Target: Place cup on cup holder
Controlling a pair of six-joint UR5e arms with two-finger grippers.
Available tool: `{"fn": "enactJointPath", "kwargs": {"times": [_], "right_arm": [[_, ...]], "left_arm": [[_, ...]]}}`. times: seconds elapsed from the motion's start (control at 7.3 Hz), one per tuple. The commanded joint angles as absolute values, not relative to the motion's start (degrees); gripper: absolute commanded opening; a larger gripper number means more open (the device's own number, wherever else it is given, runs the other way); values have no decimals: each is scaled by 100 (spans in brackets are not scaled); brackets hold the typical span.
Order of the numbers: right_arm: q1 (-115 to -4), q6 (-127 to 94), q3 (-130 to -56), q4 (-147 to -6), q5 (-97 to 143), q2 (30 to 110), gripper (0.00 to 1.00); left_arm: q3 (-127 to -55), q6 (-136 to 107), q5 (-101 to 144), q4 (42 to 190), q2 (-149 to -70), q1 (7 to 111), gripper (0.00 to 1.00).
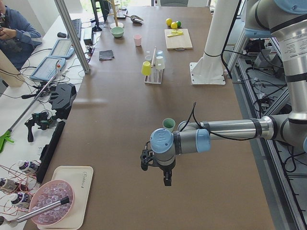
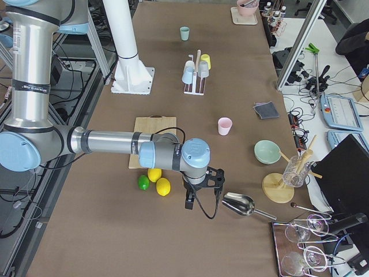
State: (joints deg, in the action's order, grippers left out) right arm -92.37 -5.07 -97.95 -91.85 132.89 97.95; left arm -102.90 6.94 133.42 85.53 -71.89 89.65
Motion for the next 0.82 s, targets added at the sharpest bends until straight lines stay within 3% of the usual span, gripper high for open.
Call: {"fn": "enactJointPath", "kwargs": {"times": [0.0,0.69], "right_arm": [[-9237,-492,-9791,-9185,13289,9791,100],[-9237,-501,-9809,-9185,13289,9774,100]], "left_arm": [[-10266,694,13333,8552,-7189,8956,98],[-10266,694,13333,8552,-7198,8947,98]]}}
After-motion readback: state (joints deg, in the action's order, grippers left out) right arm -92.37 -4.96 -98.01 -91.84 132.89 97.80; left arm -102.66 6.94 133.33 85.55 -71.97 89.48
